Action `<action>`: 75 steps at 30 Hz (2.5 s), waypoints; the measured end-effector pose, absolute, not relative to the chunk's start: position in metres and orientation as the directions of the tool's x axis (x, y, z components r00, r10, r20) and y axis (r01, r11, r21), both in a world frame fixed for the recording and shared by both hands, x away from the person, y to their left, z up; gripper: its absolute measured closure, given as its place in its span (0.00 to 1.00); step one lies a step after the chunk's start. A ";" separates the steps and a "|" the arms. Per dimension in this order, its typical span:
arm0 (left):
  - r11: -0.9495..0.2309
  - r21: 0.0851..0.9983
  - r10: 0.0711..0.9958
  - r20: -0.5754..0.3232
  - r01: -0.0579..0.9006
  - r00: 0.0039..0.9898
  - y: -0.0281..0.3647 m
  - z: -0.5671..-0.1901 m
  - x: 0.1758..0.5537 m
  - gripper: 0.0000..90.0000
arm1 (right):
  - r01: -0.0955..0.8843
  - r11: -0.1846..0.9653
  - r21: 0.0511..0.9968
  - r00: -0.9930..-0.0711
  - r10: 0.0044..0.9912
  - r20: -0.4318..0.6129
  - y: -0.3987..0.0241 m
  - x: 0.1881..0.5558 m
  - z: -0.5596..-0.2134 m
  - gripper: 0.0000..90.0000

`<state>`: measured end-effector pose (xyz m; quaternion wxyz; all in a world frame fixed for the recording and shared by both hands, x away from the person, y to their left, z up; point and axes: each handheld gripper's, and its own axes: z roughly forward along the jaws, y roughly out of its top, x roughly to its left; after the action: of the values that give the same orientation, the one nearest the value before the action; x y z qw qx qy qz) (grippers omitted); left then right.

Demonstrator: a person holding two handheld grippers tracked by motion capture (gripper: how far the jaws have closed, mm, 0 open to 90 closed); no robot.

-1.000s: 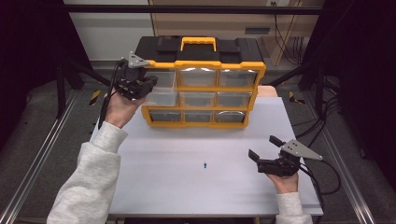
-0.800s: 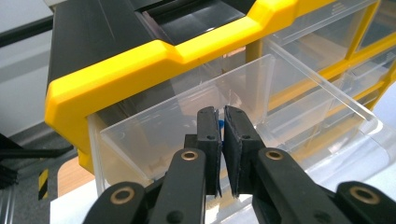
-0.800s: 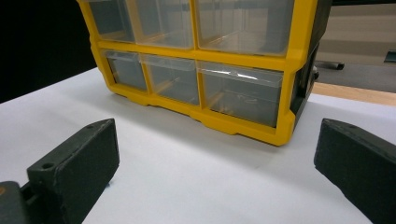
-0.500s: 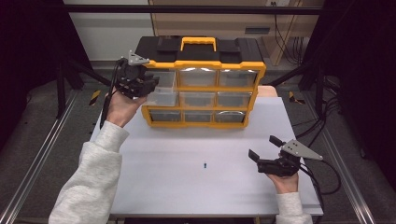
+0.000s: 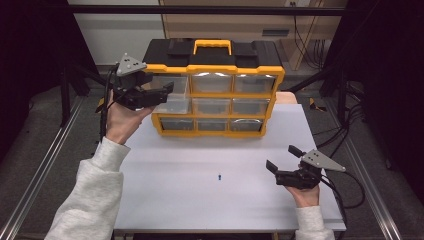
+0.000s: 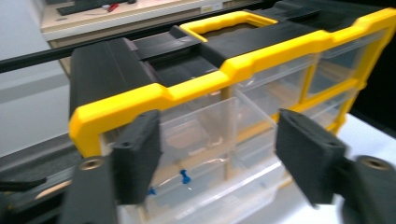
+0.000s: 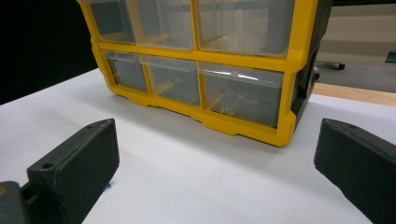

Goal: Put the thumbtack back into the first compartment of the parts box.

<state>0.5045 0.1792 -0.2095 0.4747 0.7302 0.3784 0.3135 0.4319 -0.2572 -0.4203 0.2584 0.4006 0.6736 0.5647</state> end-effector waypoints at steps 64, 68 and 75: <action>-0.287 0.909 0.763 0.026 0.303 0.646 0.134 -0.381 0.443 0.13 | 0.238 0.041 0.970 -0.548 0.830 0.099 -0.258 0.431 -0.420 0.01; -0.311 0.895 0.755 0.030 0.318 0.655 0.124 -0.391 0.444 0.13 | 0.239 0.042 0.970 -0.551 0.828 0.100 -0.258 0.431 -0.420 0.01; -0.354 0.870 0.741 0.036 0.345 0.670 0.107 -0.409 0.447 0.13 | 0.240 0.040 0.970 -0.547 0.831 0.101 -0.258 0.431 -0.420 0.01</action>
<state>0.4472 0.1072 -0.4091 0.4540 0.7932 0.3422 0.2185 0.4308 -0.2575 -0.4197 0.2607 0.3982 0.6725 0.5668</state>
